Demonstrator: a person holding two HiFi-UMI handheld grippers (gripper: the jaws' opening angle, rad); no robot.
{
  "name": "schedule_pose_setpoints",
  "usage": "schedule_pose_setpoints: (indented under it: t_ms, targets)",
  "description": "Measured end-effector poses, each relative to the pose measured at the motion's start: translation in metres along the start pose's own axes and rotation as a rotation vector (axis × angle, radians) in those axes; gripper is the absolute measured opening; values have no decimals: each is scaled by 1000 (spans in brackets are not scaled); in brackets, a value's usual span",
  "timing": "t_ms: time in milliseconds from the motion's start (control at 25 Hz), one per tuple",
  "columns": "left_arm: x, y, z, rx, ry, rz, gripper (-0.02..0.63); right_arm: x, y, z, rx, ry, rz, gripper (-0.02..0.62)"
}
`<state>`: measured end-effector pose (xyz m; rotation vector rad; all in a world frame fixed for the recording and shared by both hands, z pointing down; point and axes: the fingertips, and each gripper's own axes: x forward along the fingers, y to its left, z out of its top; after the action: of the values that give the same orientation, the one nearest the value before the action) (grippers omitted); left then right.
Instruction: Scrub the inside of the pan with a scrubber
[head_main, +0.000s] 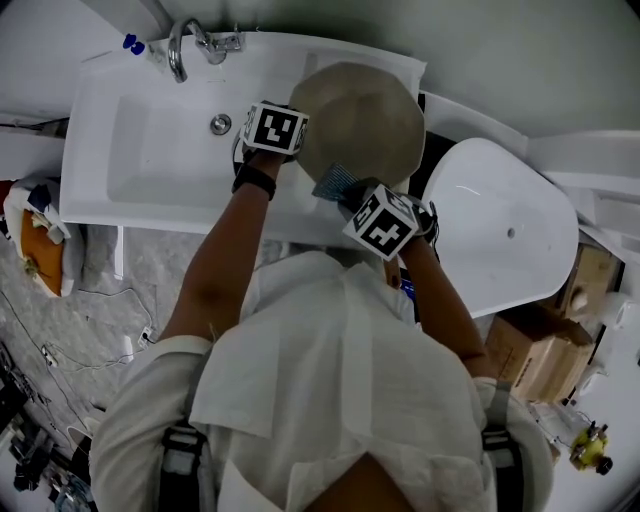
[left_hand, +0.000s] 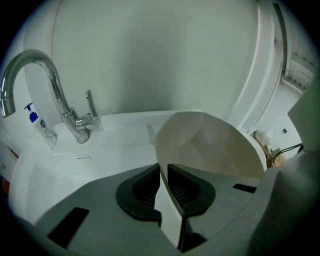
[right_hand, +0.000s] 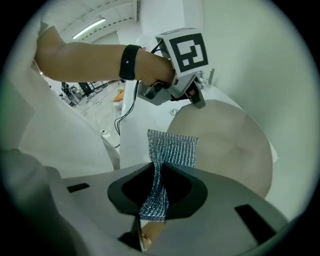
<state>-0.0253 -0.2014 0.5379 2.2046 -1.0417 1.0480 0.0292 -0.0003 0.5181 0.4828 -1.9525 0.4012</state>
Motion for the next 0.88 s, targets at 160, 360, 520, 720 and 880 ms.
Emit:
schedule_pose_setpoints:
  t_ms: [160,360,520,720,880]
  targets:
    - [3,0,-2,-7,11,-4,58,24,-13,38,-86,16,-23,46]
    - [4,1,-2,-14,19,-13,58,41,-33,72,-149,20,-52,46]
    - [5,0,-3,-15,20,-18,60,35,-23,60,-216,77,-29,46]
    - [2,1,-1,-19,13,-28,60,15,-10,13,-233,147,-16,44]
    - [-1,-1,0,-5,4,-42,61,-3,-21,-28,-173,184,-41,46]
